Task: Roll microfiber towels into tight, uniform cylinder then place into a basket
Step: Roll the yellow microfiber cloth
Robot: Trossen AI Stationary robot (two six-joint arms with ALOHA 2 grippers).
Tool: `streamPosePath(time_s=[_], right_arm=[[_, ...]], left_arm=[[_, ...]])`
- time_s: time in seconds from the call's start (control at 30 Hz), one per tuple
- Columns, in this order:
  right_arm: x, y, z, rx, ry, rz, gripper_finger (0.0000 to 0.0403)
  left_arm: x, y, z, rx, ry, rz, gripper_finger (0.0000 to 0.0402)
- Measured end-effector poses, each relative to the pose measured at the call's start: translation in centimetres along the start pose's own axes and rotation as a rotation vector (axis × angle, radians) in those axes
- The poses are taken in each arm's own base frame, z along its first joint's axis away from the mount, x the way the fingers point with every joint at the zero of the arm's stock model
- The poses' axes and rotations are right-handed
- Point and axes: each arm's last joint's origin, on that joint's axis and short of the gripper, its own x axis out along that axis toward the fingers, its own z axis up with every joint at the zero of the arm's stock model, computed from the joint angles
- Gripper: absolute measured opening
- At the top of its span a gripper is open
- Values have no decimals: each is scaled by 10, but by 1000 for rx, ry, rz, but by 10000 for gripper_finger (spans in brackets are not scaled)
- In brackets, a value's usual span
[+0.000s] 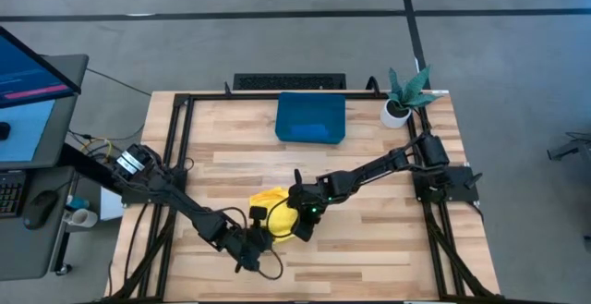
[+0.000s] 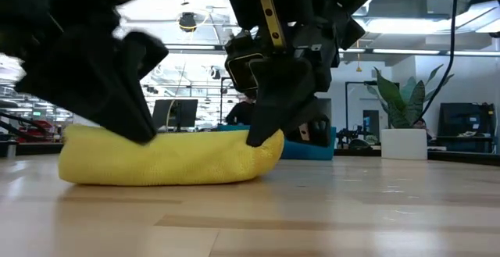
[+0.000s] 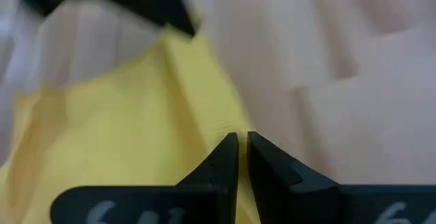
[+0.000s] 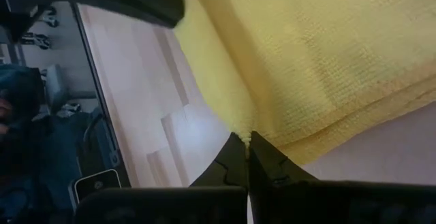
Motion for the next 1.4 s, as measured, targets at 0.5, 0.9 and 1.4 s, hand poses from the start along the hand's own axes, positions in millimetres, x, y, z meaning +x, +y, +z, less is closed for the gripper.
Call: streamPosePath(time_s=[0.5,0.9,1.4], right_arm=[[1,3,-1,-11,-6,3,48],[-5,4,-5,-40,76,44,146],[-56,53,-61,-719,-245,-266,153]], left_arm=[[20,19,-16,-122,174,50,25],[31,19,-22,-160,186,82,25],[31,19,-23,-154,191,83,25]])
